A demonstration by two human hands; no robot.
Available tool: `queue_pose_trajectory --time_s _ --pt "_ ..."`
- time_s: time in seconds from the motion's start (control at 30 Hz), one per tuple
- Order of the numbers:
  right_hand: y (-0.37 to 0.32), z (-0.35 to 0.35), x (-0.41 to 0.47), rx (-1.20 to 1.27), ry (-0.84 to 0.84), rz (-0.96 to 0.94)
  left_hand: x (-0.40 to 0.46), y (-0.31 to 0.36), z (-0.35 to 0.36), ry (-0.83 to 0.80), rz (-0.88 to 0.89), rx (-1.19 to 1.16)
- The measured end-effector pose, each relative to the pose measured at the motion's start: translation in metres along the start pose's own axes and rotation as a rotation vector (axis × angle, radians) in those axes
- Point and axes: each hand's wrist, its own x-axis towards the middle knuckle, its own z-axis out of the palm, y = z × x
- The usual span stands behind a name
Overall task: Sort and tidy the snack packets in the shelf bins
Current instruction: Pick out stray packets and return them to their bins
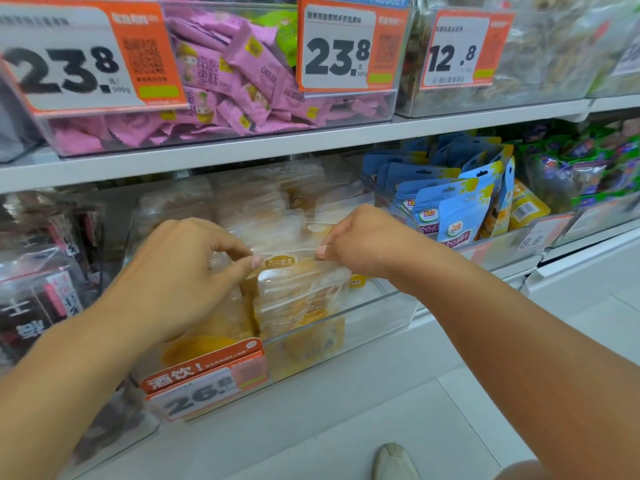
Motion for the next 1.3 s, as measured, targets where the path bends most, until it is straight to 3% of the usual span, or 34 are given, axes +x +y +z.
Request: queue_pose_trajectory --time_s 0.1,0.2,0.5,0.6,0.73,0.87,0.97,1.1,1.2,1.27,1.3 --pt "0.007 0.004 0.007 0.181 -0.038 0.023 -0.002 0.001 0.000 -0.064 -0.014 0.027" --pt "0.008 0.003 0.014 0.168 -0.115 -0.038 0.000 0.001 0.004 -0.079 -0.068 0.061" --pt "0.032 0.003 0.026 0.329 -0.280 -0.212 0.002 -0.005 0.001 0.031 -0.177 -0.147" --pt "0.028 0.003 0.030 0.350 -0.365 -0.159 0.005 -0.008 -0.003 -0.022 -0.239 -0.209" --pt "0.027 0.007 0.033 0.336 -0.270 -0.111 0.008 -0.006 -0.004 -0.063 -0.297 -0.187" --pt "0.025 0.005 0.032 0.284 -0.331 -0.098 0.008 0.002 0.003 -0.041 -0.333 -0.133" --pt "0.021 0.009 0.032 0.254 -0.286 -0.153 0.008 0.003 0.004 -0.042 -0.288 -0.087" --pt "0.024 0.010 0.029 0.338 -0.324 -0.091 0.007 0.002 0.003 -0.077 -0.247 -0.054" --pt "0.026 0.000 0.019 0.383 -0.375 -0.011 0.007 0.006 -0.003 0.051 -0.192 -0.025" --pt "0.023 -0.009 0.015 0.318 -0.272 0.015 0.014 0.022 -0.009 0.129 -0.102 -0.064" --pt "0.022 -0.012 0.016 0.252 -0.185 0.042 0.018 0.033 -0.010 0.085 -0.058 -0.069"
